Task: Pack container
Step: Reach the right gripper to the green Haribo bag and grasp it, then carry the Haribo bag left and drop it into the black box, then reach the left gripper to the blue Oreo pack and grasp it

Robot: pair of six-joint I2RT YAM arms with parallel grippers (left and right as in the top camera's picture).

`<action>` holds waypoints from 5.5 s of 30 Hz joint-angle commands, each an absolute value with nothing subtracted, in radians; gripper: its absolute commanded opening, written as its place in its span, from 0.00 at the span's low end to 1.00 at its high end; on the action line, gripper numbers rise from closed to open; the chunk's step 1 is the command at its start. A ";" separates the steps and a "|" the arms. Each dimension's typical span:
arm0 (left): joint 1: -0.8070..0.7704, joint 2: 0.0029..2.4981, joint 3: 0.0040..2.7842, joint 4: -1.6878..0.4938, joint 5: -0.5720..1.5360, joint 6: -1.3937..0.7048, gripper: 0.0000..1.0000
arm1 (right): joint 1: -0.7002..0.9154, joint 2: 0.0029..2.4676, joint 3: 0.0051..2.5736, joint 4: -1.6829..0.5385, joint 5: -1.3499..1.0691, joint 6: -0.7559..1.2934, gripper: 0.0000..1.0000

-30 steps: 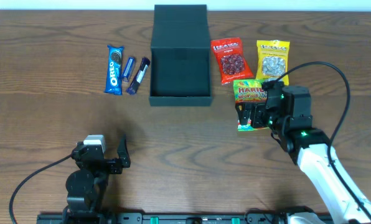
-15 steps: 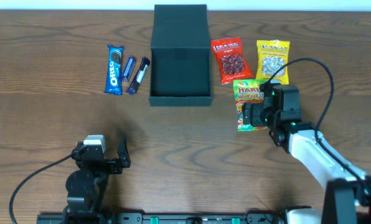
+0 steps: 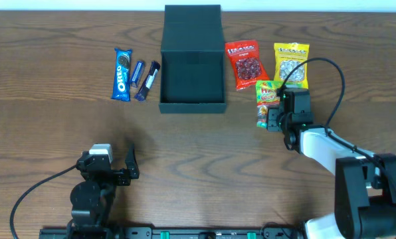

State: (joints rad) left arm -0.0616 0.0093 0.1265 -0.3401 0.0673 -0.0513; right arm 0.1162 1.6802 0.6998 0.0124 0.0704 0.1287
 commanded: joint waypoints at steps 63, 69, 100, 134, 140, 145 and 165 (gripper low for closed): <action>-0.059 0.004 0.105 -0.347 0.060 -0.044 0.95 | 0.546 1.905 1.259 -0.077 0.035 0.538 0.02; -0.059 0.004 0.105 -0.347 0.060 -0.045 0.95 | 0.545 1.905 1.259 -0.115 0.079 0.538 0.01; -0.059 0.004 0.105 -0.347 0.060 -0.044 0.95 | 0.547 1.602 1.305 -0.472 0.071 0.421 0.99; -0.058 0.361 0.273 0.109 0.051 -0.134 0.95 | 0.487 1.602 1.305 -0.410 0.079 0.166 0.99; -0.058 0.754 0.543 0.079 0.040 -0.081 0.95 | 0.424 1.602 1.305 -0.332 0.079 0.166 0.99; -0.058 1.139 0.909 -0.155 0.001 -0.080 0.95 | 0.385 1.602 1.305 -0.334 0.078 0.166 0.99; 0.001 1.929 1.608 -0.400 -0.079 -0.008 0.95 | 0.364 1.602 1.305 -0.349 0.078 0.167 0.99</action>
